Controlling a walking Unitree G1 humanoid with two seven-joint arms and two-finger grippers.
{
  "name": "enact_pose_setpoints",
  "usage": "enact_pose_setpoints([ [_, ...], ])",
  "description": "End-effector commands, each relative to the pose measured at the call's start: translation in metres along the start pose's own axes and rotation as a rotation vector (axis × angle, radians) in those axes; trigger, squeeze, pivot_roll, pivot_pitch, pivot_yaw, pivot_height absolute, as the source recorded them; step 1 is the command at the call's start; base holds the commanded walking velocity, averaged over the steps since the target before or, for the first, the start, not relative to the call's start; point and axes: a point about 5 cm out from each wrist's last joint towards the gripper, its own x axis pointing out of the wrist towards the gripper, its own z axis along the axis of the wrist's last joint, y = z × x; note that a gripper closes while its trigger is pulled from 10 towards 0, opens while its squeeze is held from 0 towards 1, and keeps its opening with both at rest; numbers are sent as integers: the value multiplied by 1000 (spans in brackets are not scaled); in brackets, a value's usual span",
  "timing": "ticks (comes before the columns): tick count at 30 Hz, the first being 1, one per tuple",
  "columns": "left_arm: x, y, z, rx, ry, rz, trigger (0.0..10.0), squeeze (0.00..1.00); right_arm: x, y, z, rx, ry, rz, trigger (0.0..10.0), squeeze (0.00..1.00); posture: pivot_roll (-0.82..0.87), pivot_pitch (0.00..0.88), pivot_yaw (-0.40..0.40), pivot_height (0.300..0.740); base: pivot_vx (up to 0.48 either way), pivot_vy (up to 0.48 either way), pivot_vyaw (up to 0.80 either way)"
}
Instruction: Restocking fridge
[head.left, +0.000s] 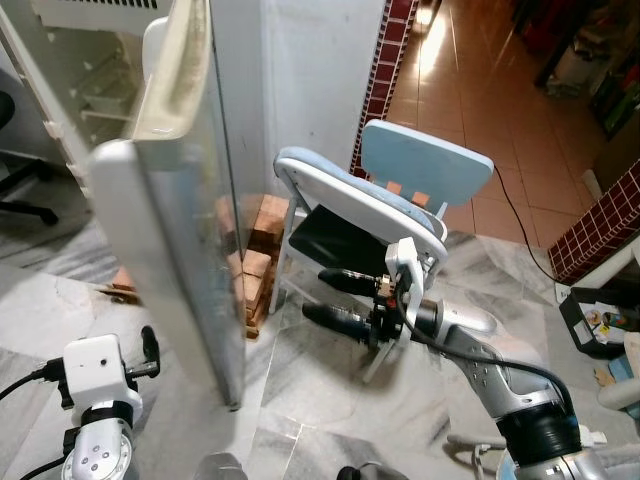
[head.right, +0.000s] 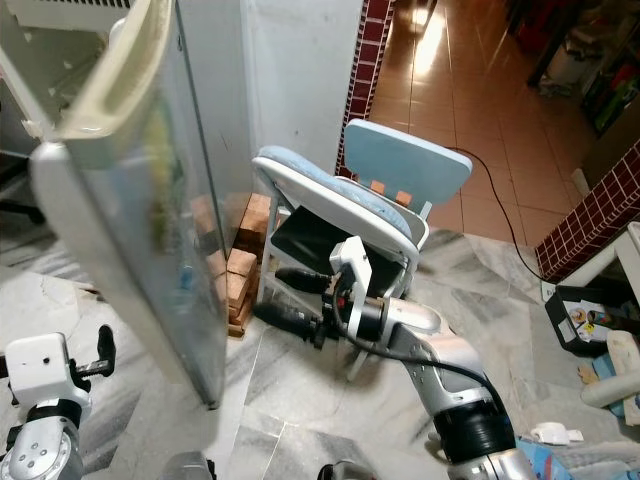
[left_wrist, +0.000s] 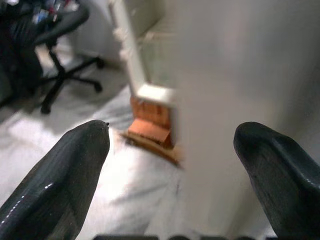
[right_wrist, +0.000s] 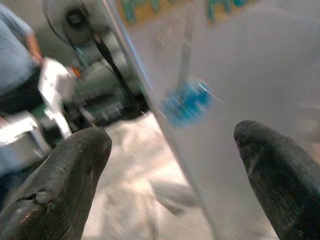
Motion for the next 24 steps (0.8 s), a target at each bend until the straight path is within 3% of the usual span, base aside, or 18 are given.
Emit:
enact_pose_setpoints([
  [1, -2, -3, 4, 27, -28, -19, 10000, 0, -2, -1, -4, -60, 33, -50, 10000, 0, 109, 64, -48, 740, 0, 0, 0],
  [9, -3, 1, 5, 7, -30, 18, 10000, 0, 5, -15, -7, -146, -59, -366, 10000, 0, 105, 61, -50, 740, 0, 91, 0],
  [14, 0, 7, 7, 13, -47, 38, 10000, 0, -8, -31, 2, -217, -161, -692, 10000, 0, 104, 53, -52, 740, 0, 480, 0],
  [24, 6, 5, 15, 87, -97, -26, 10000, 0, -31, -44, -2, -211, -186, -902, 10000, 0, 85, 42, -46, 740, 0, 480, 0],
])
